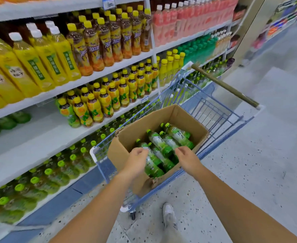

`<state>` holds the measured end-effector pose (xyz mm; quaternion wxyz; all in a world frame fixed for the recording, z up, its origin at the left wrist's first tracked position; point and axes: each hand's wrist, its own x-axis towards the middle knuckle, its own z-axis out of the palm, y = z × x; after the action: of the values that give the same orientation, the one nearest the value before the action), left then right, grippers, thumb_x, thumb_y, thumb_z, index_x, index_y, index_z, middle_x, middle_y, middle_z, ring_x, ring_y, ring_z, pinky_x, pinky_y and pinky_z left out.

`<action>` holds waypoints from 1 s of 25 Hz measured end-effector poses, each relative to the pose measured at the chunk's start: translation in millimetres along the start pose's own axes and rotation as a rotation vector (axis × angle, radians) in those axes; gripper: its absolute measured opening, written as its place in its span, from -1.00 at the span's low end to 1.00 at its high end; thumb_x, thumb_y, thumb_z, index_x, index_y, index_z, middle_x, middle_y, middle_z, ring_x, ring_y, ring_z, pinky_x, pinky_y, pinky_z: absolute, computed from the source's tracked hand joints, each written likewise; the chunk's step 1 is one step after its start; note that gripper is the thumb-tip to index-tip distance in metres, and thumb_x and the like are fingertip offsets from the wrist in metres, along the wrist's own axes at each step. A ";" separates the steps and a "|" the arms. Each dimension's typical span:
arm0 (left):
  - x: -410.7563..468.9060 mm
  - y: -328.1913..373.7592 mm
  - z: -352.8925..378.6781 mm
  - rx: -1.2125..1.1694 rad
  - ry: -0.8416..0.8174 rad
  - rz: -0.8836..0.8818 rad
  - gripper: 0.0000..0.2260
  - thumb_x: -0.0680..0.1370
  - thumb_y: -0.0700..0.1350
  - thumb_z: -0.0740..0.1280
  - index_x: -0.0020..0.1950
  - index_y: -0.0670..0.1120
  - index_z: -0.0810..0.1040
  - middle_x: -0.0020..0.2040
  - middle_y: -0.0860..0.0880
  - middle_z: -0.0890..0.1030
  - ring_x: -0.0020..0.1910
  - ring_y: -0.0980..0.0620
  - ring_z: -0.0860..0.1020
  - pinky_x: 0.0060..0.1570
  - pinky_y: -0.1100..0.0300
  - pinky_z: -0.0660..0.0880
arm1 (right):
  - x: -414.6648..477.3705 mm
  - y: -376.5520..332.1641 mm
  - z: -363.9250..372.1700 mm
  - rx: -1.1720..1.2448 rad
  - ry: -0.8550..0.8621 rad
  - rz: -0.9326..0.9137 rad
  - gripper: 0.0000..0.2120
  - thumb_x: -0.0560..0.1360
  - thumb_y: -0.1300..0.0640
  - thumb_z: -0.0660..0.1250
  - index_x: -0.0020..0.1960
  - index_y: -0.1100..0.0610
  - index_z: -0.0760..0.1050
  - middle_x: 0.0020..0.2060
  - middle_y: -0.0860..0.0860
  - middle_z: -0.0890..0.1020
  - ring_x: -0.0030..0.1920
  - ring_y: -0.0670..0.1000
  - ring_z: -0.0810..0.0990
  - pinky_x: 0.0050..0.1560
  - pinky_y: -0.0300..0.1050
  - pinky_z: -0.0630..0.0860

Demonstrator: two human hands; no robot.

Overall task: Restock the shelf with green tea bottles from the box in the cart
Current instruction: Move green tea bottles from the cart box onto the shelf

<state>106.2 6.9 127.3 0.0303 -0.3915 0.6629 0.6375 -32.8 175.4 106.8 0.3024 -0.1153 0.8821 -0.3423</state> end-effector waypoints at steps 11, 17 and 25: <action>161.7 5.3 133.8 -0.047 0.097 -0.262 -0.67 0.66 0.09 0.19 0.36 -0.02 0.44 -0.13 0.08 0.49 -0.20 0.07 0.52 -0.29 0.20 0.37 | 178.9 56.3 -74.0 -0.138 -0.204 0.067 -0.51 0.64 -0.12 0.20 0.48 0.11 0.32 0.32 0.08 0.51 0.13 0.05 0.52 0.17 0.02 0.45; 243.5 -33.5 142.4 -0.001 0.207 -0.397 -0.60 0.61 0.07 0.22 0.29 -0.19 0.50 -0.32 0.06 0.40 -0.42 0.09 0.36 -0.25 0.13 0.39 | 258.0 77.6 -63.5 -0.333 -0.280 0.015 -0.47 0.58 -0.07 0.30 0.46 0.15 0.31 0.00 -0.05 0.55 -0.12 -0.09 0.54 -0.18 -0.19 0.45; 307.3 -54.3 155.8 0.068 0.269 -0.529 -0.57 0.50 0.18 0.46 -0.20 -0.13 0.39 -0.41 0.00 0.34 -0.47 0.02 0.37 -0.43 0.17 0.28 | 318.1 86.0 -37.5 -0.632 -0.312 -0.004 -0.67 0.42 -0.13 0.49 -0.01 0.10 0.58 -0.15 0.04 0.66 -0.18 0.03 0.62 -0.11 0.01 0.61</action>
<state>-147.5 1.2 -111.9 0.1204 -0.6305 0.5569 0.5271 -306.9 128.4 -73.9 0.3823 -0.2559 0.8873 -0.0313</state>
